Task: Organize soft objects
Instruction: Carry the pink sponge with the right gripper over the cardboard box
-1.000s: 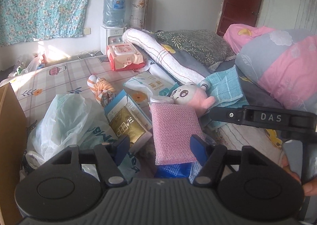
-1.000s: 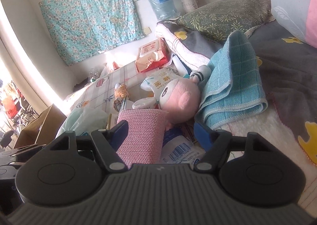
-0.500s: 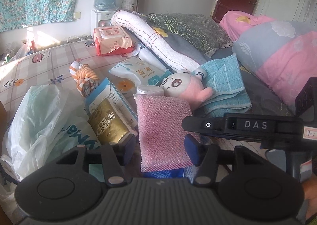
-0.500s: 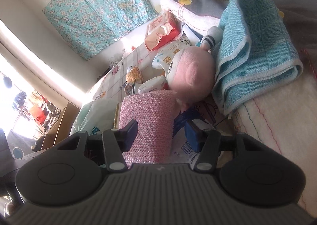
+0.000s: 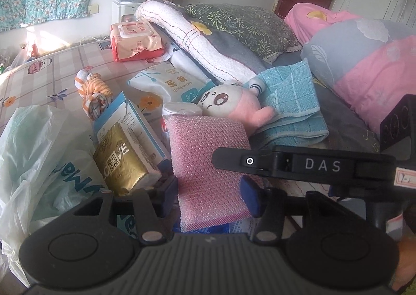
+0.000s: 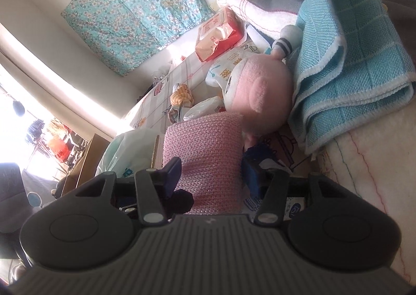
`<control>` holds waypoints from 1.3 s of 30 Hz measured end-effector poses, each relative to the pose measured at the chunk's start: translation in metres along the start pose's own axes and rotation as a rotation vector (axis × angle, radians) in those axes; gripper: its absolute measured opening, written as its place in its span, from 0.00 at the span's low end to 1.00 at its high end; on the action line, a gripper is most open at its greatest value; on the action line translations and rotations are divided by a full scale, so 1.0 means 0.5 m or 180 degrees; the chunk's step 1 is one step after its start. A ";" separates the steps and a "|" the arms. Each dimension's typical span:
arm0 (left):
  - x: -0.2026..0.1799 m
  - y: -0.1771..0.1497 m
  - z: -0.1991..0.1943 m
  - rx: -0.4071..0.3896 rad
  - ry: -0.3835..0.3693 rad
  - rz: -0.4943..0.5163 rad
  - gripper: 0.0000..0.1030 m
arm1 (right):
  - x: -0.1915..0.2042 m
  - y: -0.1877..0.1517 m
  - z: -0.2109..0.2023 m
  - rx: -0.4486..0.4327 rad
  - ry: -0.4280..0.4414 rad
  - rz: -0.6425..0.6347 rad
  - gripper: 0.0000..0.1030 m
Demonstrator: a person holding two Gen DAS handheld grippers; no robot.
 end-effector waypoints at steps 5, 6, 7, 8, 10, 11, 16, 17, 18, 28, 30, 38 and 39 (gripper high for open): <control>-0.008 -0.001 -0.025 -0.0056 -0.0031 0.0042 0.52 | 0.012 -0.001 -0.020 -0.0030 0.0016 0.0035 0.50; -0.009 -0.001 -0.034 -0.0077 -0.0041 0.0047 0.52 | 0.016 -0.003 -0.032 -0.0046 0.0029 0.0034 0.50; -0.011 -0.001 -0.043 -0.0099 -0.0047 0.0056 0.52 | 0.021 -0.004 -0.038 -0.0060 0.0034 0.0022 0.50; -0.014 -0.002 -0.055 -0.0131 -0.0051 0.0073 0.52 | 0.029 -0.008 -0.051 -0.0084 0.0036 -0.0005 0.50; -0.019 -0.005 -0.074 -0.0180 -0.0054 0.0096 0.52 | 0.051 -0.009 -0.069 -0.0123 0.0029 -0.0061 0.50; -0.021 -0.008 -0.089 -0.0216 -0.0062 0.0102 0.52 | 0.061 -0.011 -0.077 -0.0139 0.0022 -0.0089 0.50; -0.019 -0.025 -0.157 -0.0381 -0.0084 0.0103 0.52 | 0.121 -0.024 -0.126 -0.0191 0.0035 -0.0179 0.51; -0.017 -0.031 -0.172 -0.0416 -0.0075 0.0104 0.52 | 0.133 -0.028 -0.132 -0.0194 0.0043 -0.0195 0.51; -0.014 -0.037 -0.187 -0.0450 -0.0066 0.0101 0.52 | 0.145 -0.034 -0.141 -0.0194 0.0055 -0.0212 0.51; 0.073 -0.093 -0.336 -0.0721 0.0153 -0.0178 0.52 | 0.328 -0.091 -0.147 -0.0013 0.0289 -0.0572 0.52; 0.106 -0.105 -0.367 -0.0785 0.0246 -0.0296 0.52 | 0.387 -0.101 -0.127 0.0079 0.0369 -0.0724 0.53; 0.287 -0.120 -0.473 -0.0964 0.0695 -0.0762 0.52 | 0.616 -0.125 -0.002 0.0540 0.0744 -0.1192 0.56; 0.312 -0.117 -0.480 -0.0962 0.0756 -0.0815 0.53 | 0.650 -0.128 0.027 0.0635 0.0795 -0.1233 0.57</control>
Point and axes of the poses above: each gripper's, at about its wrist camera, not at the fingertips, and z roughly the way its jaws point, x to its left, y to its top, the point moved 1 cm from there along z, roughly the way its jaws point, and after that the axes turned 6 degrees about y, right-handed, at the moved point
